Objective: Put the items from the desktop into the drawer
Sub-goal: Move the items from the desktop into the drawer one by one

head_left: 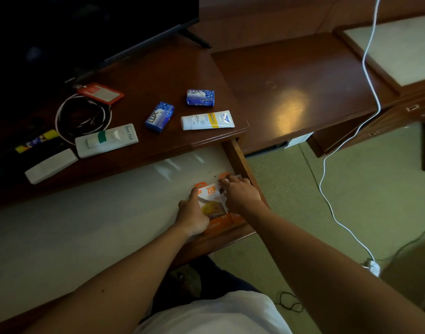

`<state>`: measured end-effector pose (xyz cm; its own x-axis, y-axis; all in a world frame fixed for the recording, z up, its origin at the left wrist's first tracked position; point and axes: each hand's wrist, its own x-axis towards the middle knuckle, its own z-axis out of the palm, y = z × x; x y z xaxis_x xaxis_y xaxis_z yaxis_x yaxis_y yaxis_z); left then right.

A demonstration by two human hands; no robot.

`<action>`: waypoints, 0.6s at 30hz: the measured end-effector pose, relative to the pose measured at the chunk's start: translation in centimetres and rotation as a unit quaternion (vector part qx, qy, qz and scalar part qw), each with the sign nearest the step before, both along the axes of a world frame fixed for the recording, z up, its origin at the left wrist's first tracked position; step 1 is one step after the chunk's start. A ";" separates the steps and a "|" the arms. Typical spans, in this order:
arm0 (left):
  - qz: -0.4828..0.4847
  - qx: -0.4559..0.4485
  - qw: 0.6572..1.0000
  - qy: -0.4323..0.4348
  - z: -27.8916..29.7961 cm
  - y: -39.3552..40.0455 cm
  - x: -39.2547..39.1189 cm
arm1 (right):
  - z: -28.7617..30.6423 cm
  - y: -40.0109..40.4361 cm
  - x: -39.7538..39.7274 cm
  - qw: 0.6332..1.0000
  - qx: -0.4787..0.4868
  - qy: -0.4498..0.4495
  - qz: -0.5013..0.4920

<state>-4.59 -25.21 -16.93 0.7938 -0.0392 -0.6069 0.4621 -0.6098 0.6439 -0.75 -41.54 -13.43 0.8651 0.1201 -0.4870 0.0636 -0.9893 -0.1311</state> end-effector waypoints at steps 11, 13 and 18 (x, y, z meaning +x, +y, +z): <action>-0.034 -0.025 0.999 -0.011 2.4 0.6 0.7 | 0.4 1.2 -0.4 0.999 -0.013 0.023 -0.024; -0.047 -0.026 0.999 0.001 2.9 1.0 1.0 | 0.6 1.3 -0.4 0.999 -0.016 0.026 -0.025; -0.084 0.049 0.995 -0.021 5.2 2.0 2.8 | 1.3 2.0 0.1 0.999 0.003 -0.021 -0.029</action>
<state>-1.80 -23.25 -11.77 0.8060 -0.1161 -0.5804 0.3215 -0.7375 0.5940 -0.66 -39.55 -12.14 0.8901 0.0713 -0.4501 0.0114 -0.9908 -0.1346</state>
